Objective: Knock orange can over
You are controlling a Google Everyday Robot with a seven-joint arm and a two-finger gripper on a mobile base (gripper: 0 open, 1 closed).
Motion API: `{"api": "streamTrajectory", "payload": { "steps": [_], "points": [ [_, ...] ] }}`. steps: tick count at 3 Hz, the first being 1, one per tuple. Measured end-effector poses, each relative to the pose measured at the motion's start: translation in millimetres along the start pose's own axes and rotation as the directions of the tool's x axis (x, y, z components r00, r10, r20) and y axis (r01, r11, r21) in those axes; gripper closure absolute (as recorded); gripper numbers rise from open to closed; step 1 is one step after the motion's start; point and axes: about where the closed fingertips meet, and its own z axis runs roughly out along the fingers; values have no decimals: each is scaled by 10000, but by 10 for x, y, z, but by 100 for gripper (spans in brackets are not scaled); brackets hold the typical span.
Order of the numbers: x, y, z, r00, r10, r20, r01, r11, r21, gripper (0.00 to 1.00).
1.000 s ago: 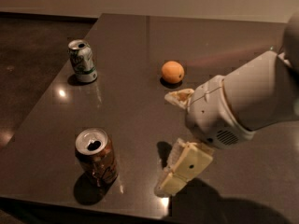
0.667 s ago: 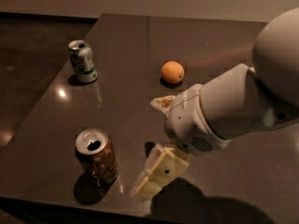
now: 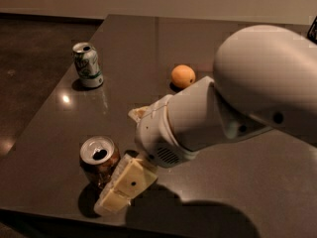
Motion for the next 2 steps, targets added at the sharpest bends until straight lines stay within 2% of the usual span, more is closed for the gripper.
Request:
{"api": "streamTrajectory", "payload": {
  "steps": [1,2],
  "points": [
    [-157,64,243,9991,-76,410,88,9995,-293,0],
    [-255,90,418,9982,-106,587,137,9985,-529,12]
  ]
}}
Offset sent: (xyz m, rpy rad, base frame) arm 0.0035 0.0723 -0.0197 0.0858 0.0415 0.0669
